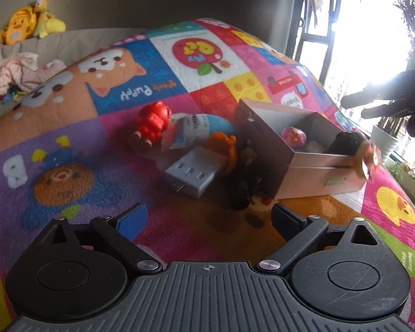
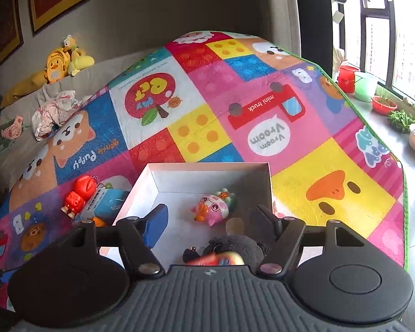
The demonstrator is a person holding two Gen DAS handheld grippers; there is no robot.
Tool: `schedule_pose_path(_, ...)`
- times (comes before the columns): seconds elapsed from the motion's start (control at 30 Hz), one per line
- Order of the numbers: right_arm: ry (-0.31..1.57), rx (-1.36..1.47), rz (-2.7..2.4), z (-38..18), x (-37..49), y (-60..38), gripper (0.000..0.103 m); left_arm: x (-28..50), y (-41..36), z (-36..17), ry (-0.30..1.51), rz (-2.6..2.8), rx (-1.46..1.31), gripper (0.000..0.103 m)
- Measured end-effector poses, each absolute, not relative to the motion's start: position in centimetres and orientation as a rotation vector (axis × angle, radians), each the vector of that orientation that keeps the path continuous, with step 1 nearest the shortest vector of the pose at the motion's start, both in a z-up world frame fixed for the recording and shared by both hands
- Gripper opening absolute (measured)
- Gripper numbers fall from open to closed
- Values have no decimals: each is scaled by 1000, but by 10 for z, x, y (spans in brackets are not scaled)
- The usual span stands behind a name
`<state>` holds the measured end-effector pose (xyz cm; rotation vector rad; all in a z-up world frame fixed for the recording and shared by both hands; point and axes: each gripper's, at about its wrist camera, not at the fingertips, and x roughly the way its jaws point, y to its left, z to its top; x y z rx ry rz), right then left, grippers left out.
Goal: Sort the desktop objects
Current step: 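Carry the Hello Kitty keychain with the right tool over the box and release it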
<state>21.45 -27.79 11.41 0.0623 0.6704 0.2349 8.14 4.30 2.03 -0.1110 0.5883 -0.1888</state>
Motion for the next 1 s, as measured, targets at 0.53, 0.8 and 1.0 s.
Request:
schedule_pose_path(0.53,820,249,460,92,244,-236,71,73,41,14,609,-221,-166,100)
schedule_pose_path(0.8,517,-107,275,128,156,-272,72,66,49,16,610,-184,-197,100)
schedule_pose_path(1.0,646,-174,232,73,120,-296,73,57,28,23,617,-236,-168,100)
